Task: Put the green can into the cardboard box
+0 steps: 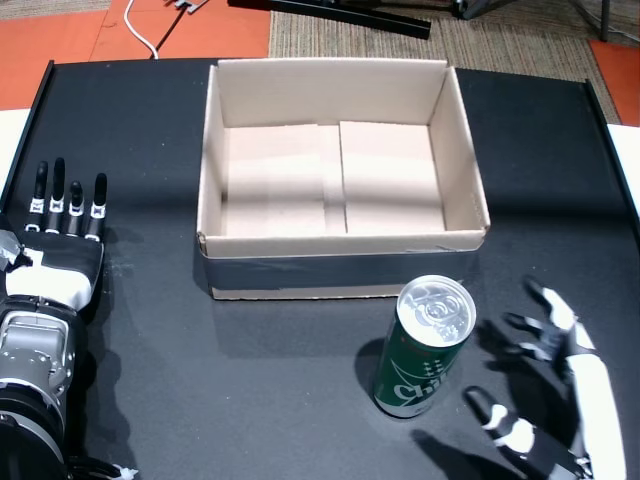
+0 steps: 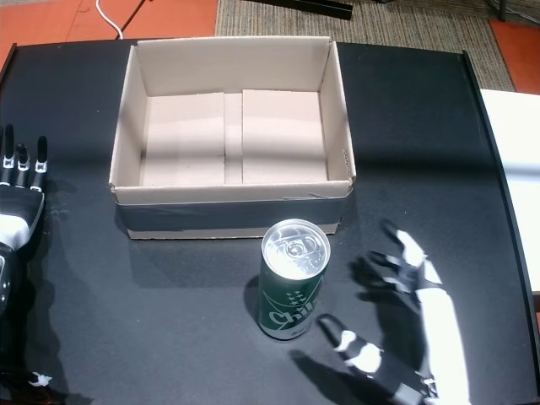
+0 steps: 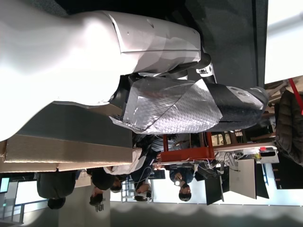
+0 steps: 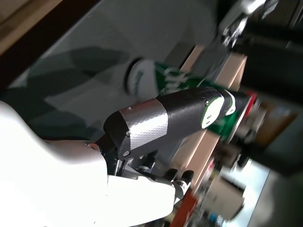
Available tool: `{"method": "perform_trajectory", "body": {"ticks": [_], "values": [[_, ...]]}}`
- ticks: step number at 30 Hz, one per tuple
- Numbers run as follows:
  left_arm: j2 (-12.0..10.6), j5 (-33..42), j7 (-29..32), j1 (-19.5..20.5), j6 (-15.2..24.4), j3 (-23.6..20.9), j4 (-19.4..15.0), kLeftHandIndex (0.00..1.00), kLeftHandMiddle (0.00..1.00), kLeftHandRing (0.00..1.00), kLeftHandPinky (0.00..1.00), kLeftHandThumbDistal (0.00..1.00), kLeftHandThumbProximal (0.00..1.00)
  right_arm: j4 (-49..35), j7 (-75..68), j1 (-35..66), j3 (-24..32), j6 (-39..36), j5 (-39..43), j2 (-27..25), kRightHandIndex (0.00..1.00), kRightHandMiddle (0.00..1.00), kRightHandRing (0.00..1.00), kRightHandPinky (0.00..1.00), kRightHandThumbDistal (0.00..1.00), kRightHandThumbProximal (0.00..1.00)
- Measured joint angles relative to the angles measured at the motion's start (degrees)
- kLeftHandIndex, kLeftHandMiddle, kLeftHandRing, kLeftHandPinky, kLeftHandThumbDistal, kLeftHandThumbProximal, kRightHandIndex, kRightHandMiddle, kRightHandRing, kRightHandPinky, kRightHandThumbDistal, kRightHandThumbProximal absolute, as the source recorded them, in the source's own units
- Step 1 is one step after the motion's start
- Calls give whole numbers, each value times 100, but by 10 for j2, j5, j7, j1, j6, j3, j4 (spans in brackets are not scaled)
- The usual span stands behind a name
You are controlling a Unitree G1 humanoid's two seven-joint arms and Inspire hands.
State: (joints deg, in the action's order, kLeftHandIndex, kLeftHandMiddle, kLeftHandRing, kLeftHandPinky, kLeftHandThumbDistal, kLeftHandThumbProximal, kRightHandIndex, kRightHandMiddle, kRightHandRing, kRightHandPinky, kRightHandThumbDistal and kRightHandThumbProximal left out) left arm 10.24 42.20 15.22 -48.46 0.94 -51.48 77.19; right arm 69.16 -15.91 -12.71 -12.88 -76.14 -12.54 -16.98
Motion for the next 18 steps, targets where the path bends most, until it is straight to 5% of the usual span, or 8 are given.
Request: {"method": "perform_trajectory", "body": {"ticks": [9,18], "values": [[0,0,2,0,1,1,0,45,27,45,76,69,94,-3,301,-24,80,66,172,27,61,78,84,93,100,72],[-1,0,2,0,1,3,0,45,26,43,77,72,93,-4,403,-36,134,92,192,42,62,79,83,93,100,74]]}}
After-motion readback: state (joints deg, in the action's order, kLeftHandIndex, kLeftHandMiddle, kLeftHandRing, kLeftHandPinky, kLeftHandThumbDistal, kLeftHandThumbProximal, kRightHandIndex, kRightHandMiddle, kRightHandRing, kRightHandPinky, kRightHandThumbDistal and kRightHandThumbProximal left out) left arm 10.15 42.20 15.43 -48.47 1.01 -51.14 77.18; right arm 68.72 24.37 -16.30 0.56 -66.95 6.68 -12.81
